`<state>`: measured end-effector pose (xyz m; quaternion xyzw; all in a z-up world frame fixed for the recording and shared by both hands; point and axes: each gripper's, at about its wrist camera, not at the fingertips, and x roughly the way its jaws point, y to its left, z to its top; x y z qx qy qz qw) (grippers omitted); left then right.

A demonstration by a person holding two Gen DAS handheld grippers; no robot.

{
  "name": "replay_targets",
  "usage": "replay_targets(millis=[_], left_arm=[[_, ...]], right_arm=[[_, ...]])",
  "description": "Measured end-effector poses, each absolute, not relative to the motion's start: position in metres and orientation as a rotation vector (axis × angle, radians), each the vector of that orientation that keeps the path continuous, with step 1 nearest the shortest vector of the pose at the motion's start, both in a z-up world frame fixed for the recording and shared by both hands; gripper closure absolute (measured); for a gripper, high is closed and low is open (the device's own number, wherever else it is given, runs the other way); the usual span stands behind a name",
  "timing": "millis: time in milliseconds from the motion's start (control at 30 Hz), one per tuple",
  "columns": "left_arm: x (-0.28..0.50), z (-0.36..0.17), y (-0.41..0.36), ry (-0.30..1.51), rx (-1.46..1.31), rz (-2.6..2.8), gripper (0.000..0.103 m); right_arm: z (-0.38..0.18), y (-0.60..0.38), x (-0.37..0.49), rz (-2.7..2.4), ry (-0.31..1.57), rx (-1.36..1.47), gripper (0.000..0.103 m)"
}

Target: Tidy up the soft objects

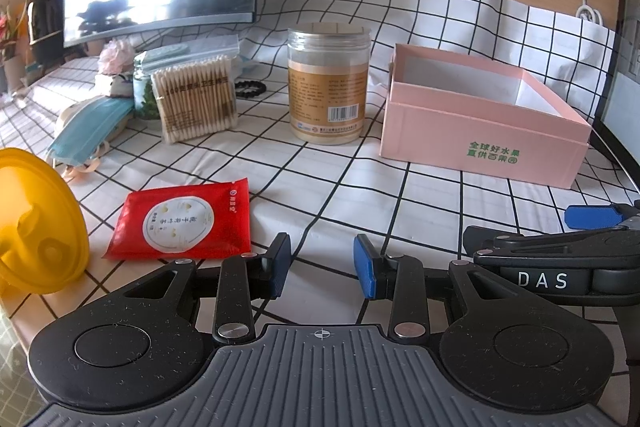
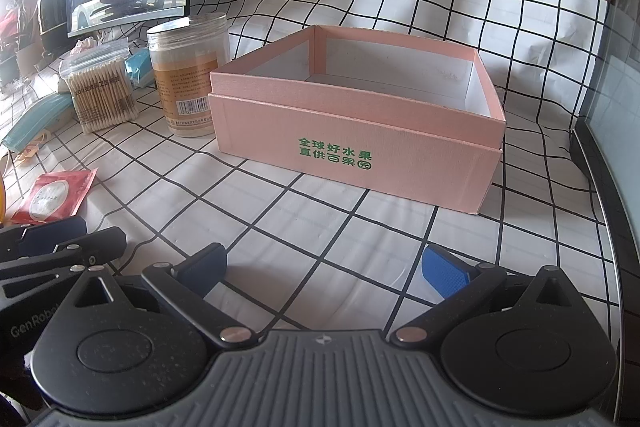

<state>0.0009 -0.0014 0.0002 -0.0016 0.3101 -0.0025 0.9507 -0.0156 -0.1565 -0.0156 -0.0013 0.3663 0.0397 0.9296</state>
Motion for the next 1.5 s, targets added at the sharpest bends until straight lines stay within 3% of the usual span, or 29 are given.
replay_targets(millis=[1500], left_arm=[[0.0014,0.0,0.0,0.632,-0.002,-0.009,0.064]], right_arm=[[-0.0155,-0.1565,-0.0156,0.081,0.75,-0.003,0.0]])
